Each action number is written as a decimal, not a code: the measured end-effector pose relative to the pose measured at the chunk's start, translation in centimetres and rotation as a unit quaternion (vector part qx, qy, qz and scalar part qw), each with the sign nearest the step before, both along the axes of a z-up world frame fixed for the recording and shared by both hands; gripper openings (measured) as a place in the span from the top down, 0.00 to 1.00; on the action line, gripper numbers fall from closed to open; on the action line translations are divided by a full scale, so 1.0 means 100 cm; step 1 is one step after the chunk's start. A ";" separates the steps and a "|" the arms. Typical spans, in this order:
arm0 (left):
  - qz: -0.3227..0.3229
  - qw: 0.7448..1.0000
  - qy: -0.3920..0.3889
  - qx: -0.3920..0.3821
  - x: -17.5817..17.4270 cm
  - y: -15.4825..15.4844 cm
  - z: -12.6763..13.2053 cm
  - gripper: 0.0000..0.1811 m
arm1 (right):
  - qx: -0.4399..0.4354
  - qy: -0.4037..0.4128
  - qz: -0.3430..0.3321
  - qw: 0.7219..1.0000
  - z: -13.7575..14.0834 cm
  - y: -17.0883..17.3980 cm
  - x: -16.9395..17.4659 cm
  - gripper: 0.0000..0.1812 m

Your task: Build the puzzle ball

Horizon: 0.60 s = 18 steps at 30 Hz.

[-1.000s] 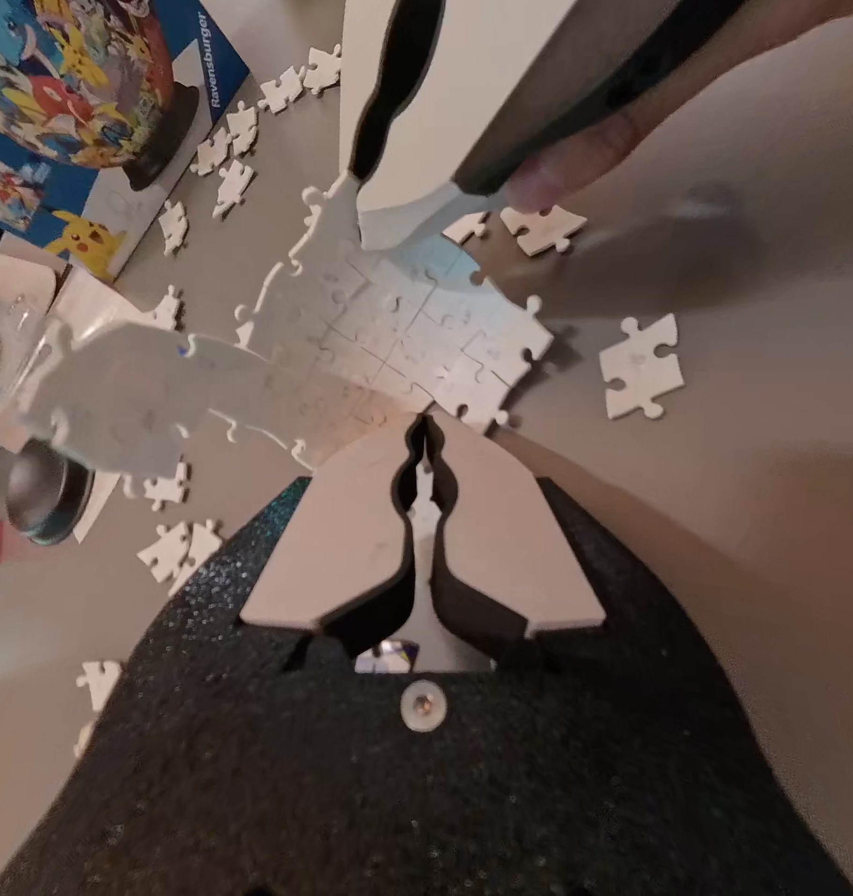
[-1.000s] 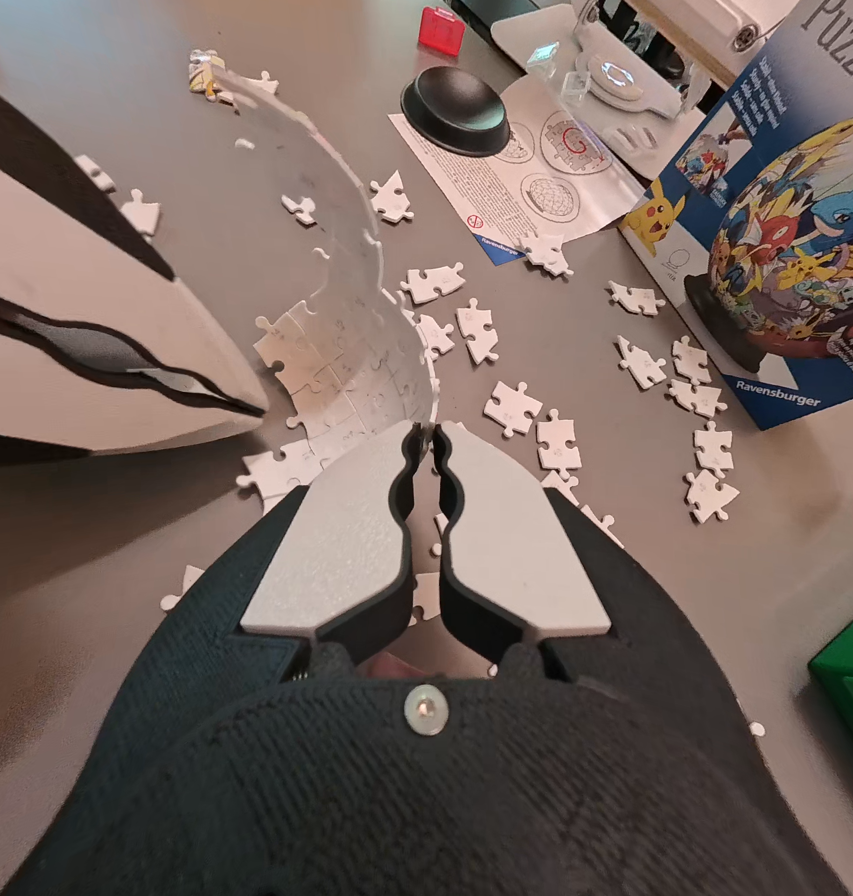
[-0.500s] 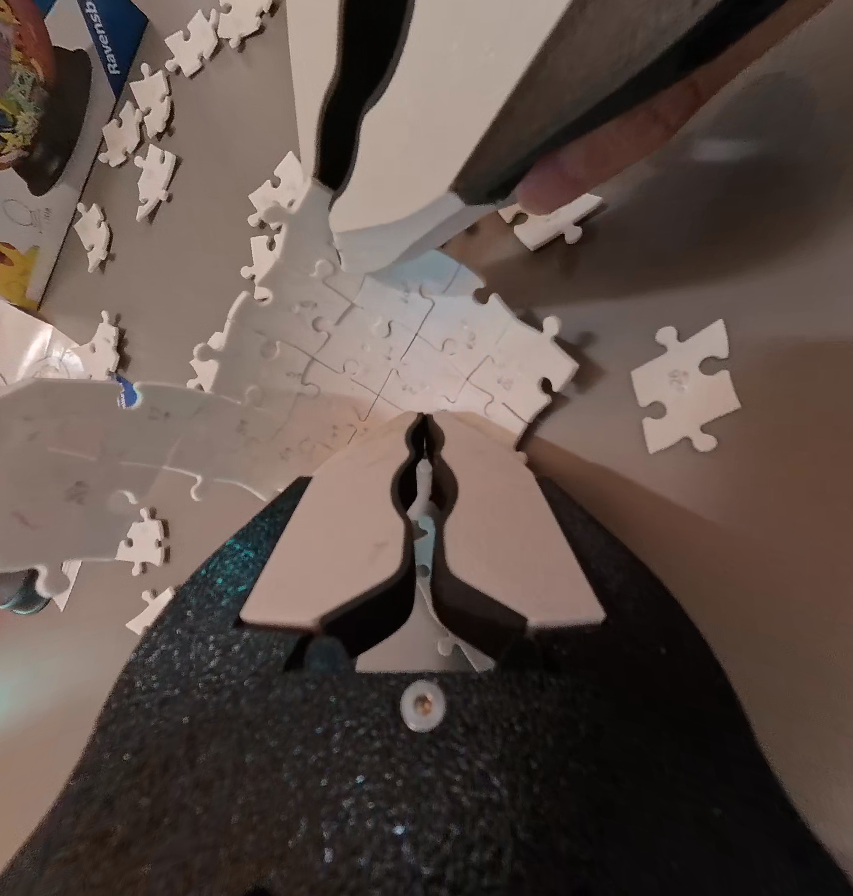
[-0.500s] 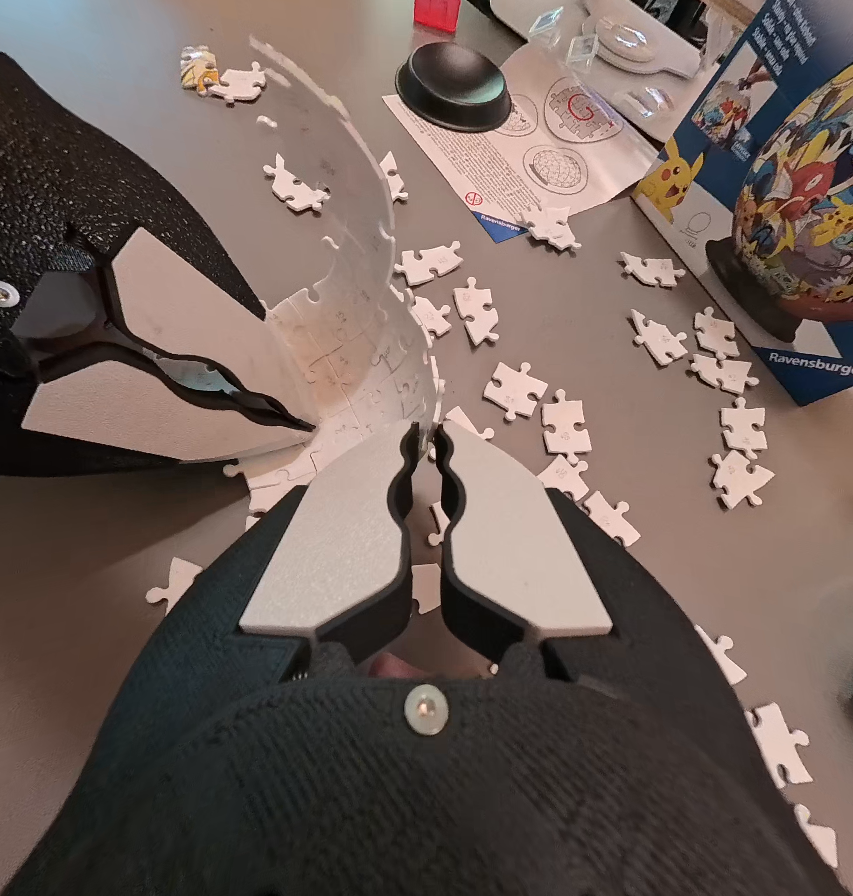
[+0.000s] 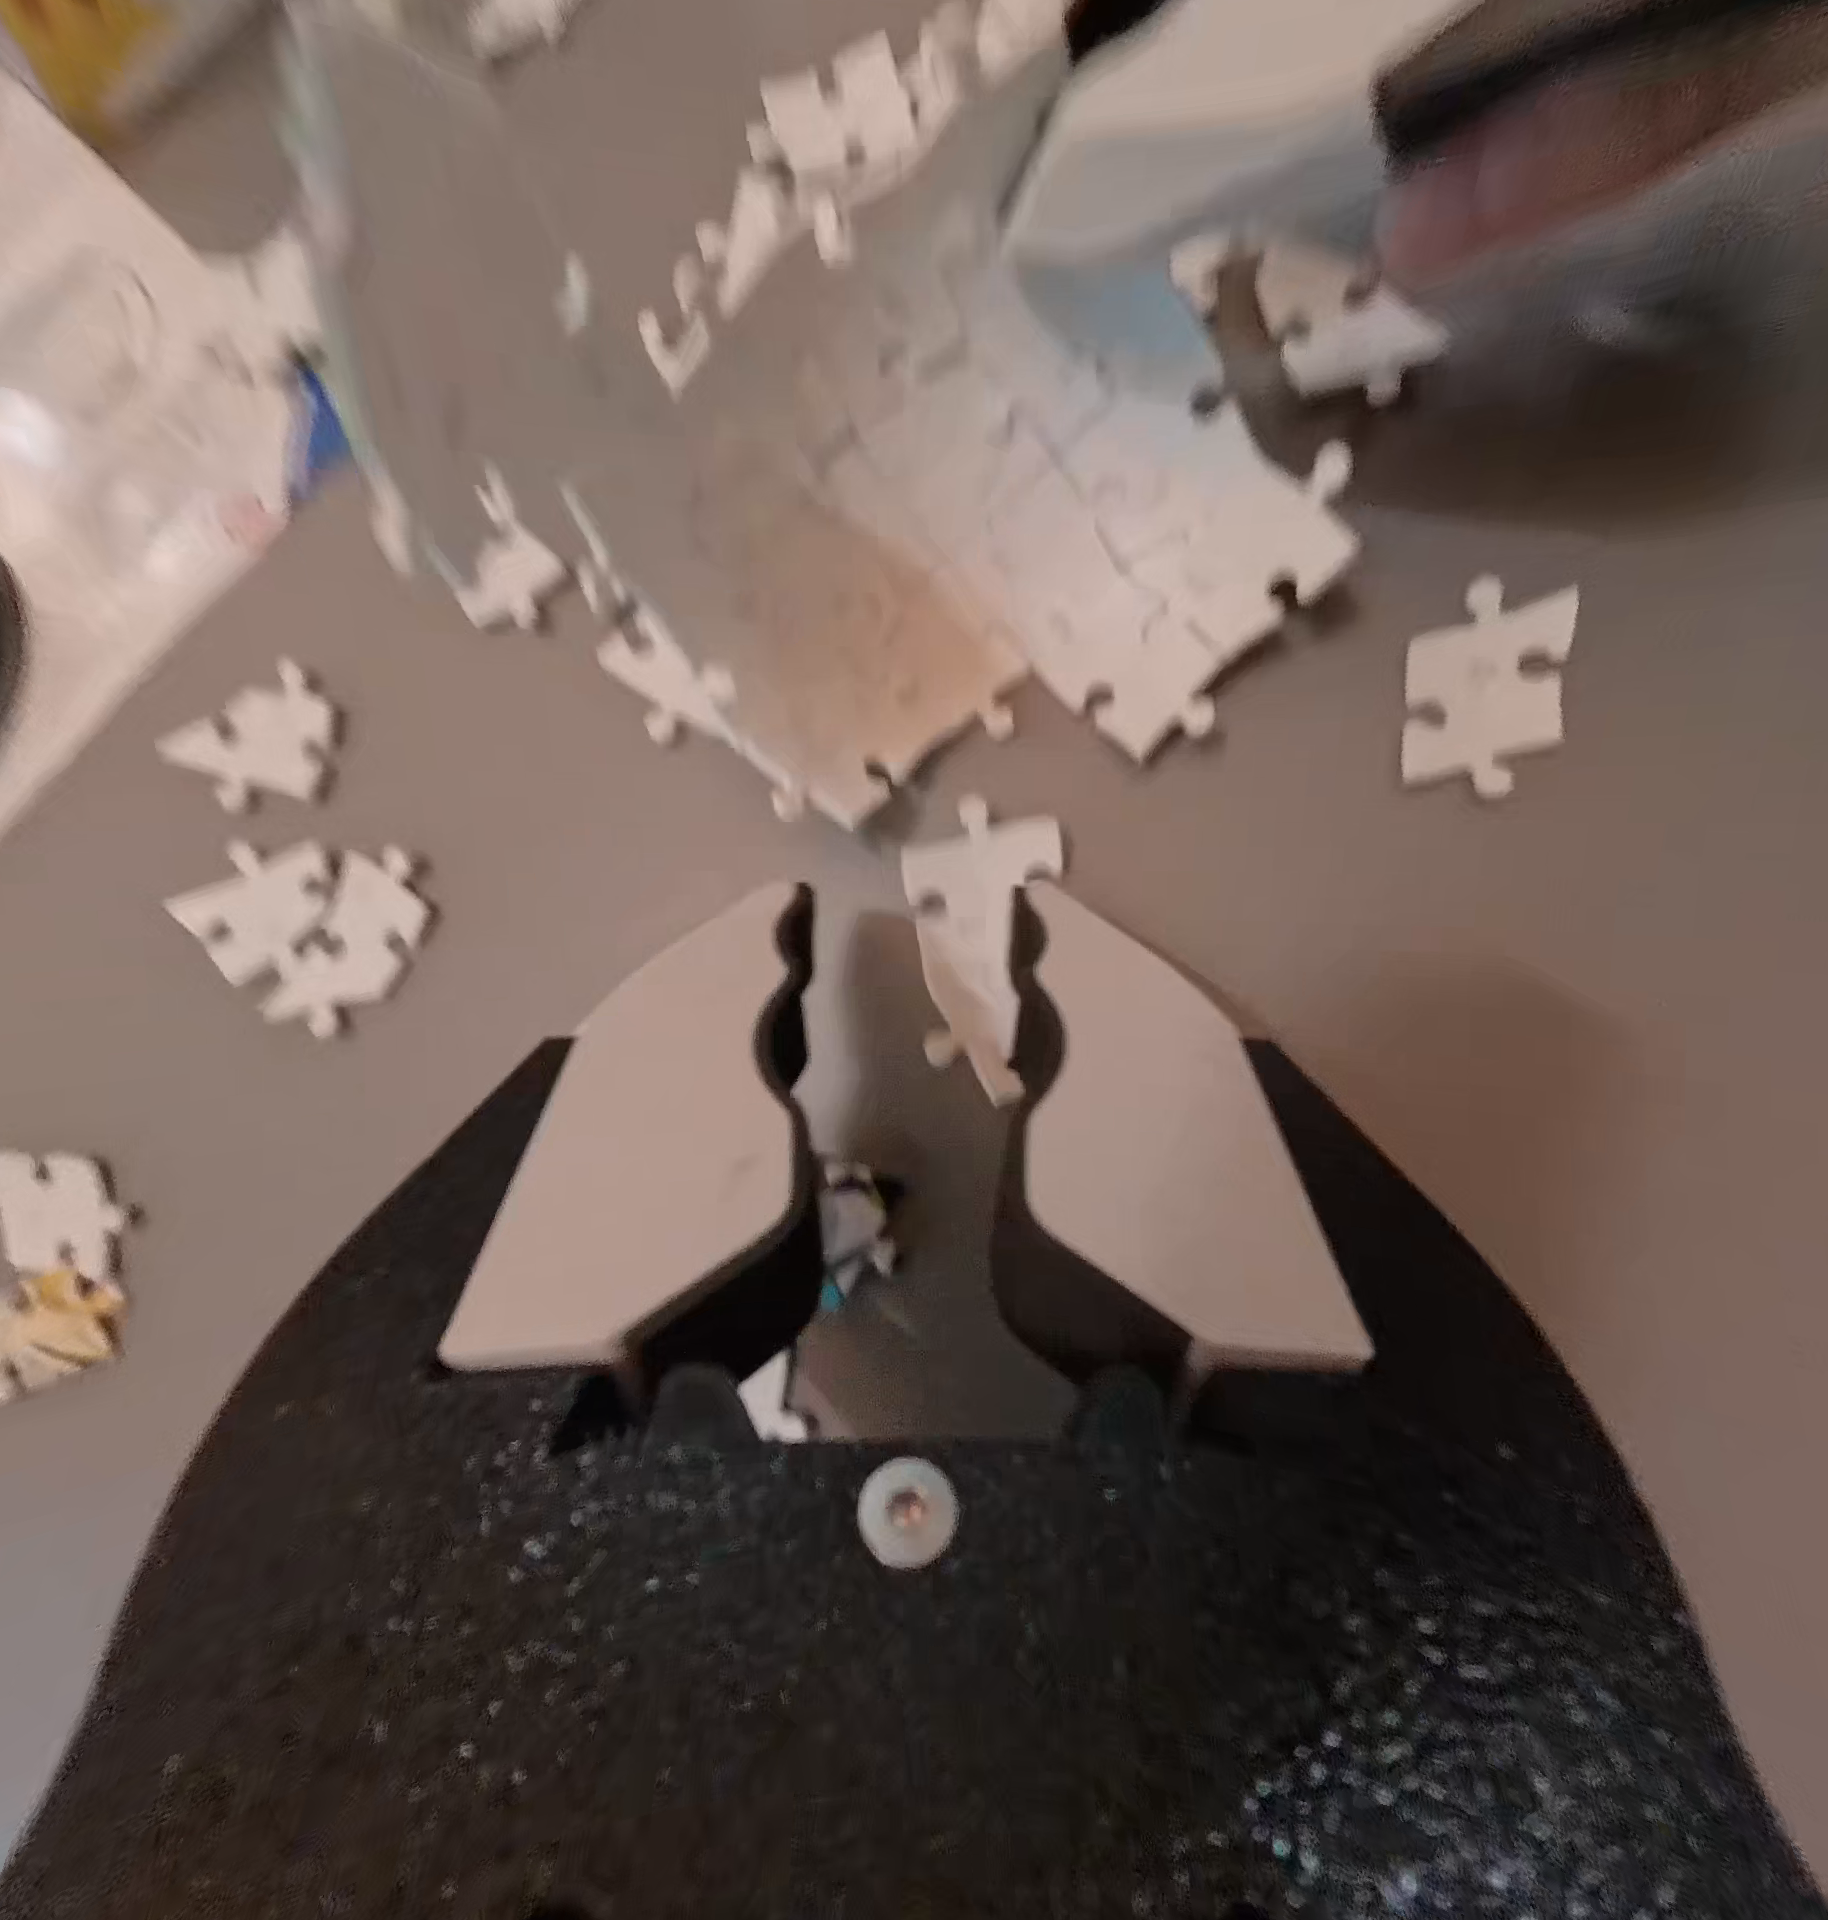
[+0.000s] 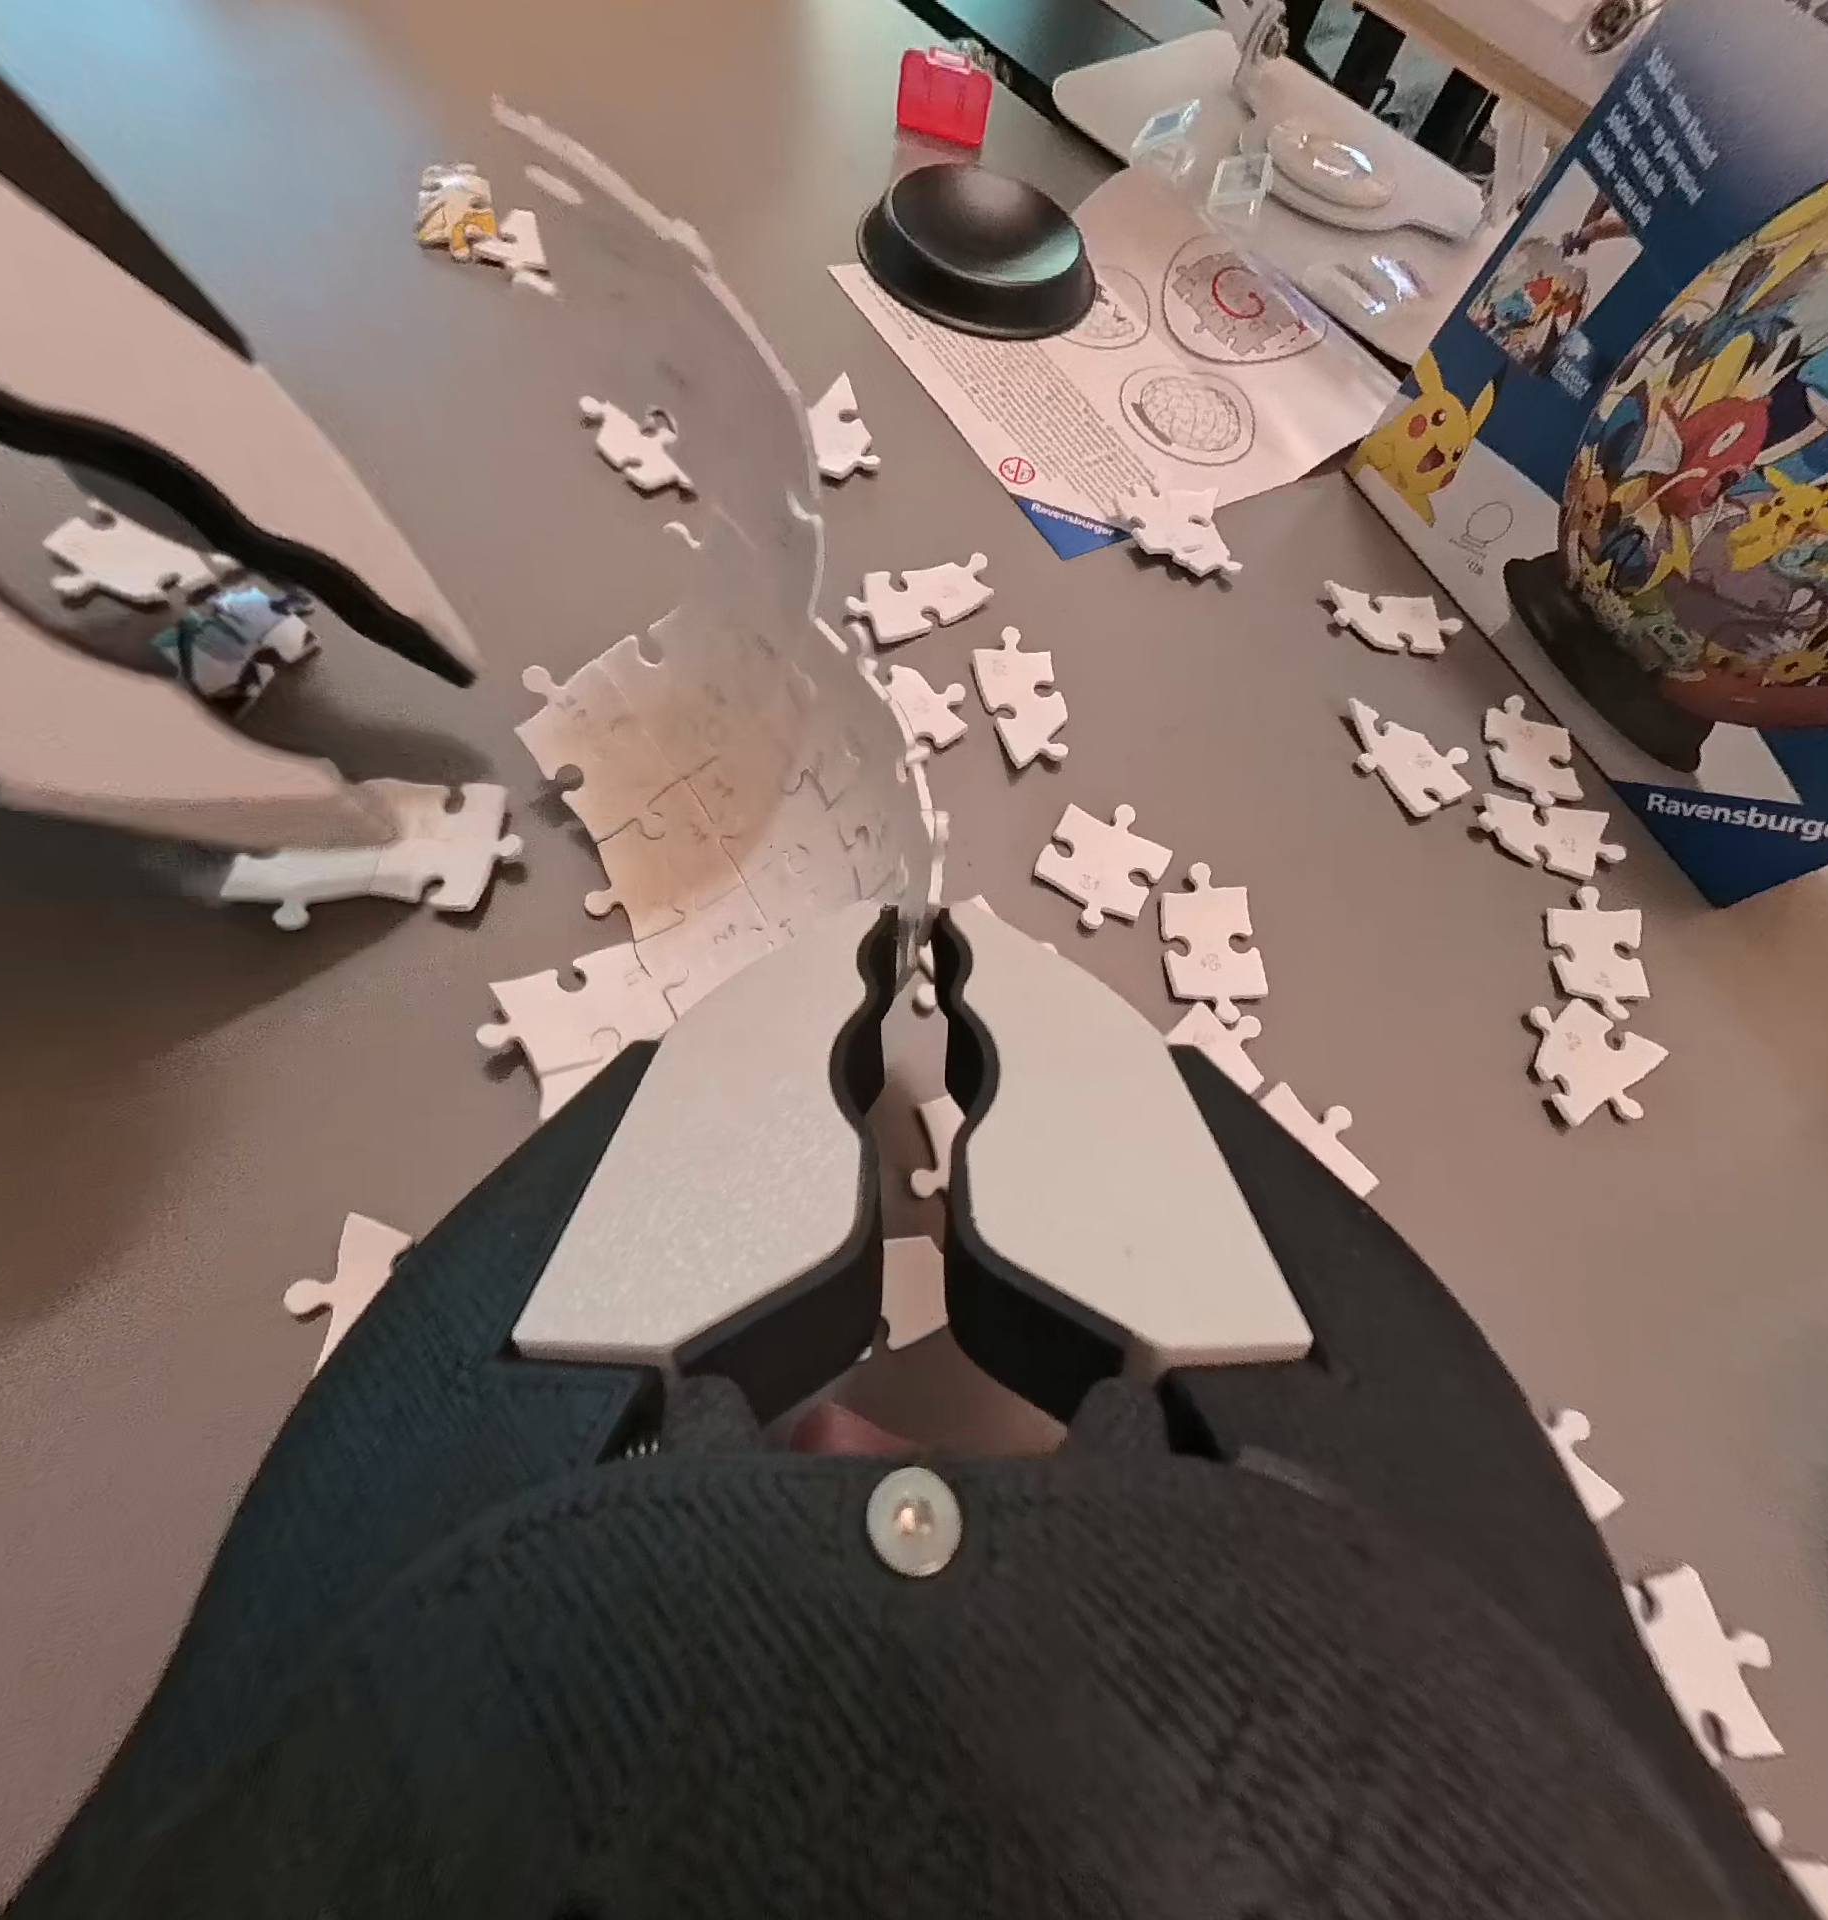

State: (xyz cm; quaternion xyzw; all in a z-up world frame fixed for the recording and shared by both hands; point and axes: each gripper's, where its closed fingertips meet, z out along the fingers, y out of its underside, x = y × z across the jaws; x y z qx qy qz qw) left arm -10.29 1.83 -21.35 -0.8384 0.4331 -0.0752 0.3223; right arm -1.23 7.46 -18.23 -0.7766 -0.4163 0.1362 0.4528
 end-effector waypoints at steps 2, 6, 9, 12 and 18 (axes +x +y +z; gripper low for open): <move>0.013 1.000 0.004 -0.017 -0.007 -0.007 -0.007 0.73 | -0.003 0.008 0.001 1.000 0.000 0.000 -0.001 0.96; 0.023 1.000 -0.002 -0.019 -0.008 -0.008 -0.008 0.74 | 0.001 0.010 0.006 1.000 0.000 0.000 -0.001 0.96; 0.017 1.000 0.003 -0.019 -0.005 -0.008 -0.008 0.75 | 0.027 0.008 0.011 1.000 0.004 0.000 -0.003 0.97; 0.009 1.000 0.008 -0.021 -0.003 -0.008 -0.008 0.77 | 0.062 0.004 0.025 0.998 0.010 0.000 -0.008 0.97; 0.026 0.999 0.011 -0.015 -0.005 -0.007 -0.004 0.76 | 0.124 -0.023 0.042 0.991 0.015 0.000 -0.015 0.97</move>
